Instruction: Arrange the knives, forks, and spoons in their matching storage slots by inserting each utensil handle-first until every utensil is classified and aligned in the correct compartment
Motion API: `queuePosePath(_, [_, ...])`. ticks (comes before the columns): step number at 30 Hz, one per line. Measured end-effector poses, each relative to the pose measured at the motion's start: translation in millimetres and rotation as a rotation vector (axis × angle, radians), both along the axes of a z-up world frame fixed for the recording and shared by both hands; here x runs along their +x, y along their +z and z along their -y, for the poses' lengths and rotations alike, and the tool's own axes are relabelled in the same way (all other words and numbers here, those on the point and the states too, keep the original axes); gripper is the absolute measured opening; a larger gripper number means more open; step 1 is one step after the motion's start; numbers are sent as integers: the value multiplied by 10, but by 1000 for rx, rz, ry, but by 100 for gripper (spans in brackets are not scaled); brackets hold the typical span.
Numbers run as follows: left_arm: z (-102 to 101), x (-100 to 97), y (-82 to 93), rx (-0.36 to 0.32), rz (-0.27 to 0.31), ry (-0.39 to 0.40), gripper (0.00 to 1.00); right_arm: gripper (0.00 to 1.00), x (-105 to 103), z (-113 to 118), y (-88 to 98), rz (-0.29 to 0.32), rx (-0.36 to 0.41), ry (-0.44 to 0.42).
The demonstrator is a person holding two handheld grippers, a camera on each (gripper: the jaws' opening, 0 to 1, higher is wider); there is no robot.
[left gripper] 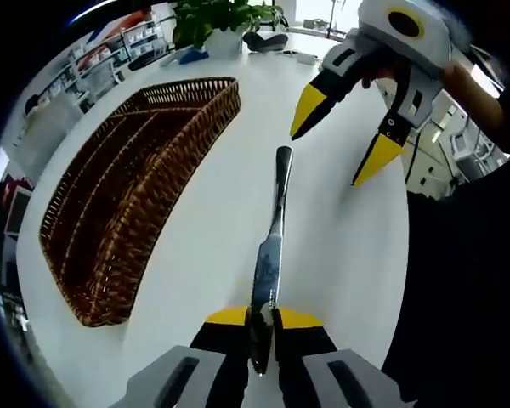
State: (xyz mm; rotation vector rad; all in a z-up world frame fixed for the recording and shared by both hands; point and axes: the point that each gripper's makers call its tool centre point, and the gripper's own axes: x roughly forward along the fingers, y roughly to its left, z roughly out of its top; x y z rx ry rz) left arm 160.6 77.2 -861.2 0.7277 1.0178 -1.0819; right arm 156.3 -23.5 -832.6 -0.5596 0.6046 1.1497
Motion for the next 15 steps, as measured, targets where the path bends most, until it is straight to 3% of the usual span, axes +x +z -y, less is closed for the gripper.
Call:
queuePosePath(9, [6,-9,53,17,5,-6,9,27,150,-194,-150,-18,-32,188])
queuePosePath(15, [17,18,118,31,16,-19,9,23,172,-224,-281,-5,-100,310])
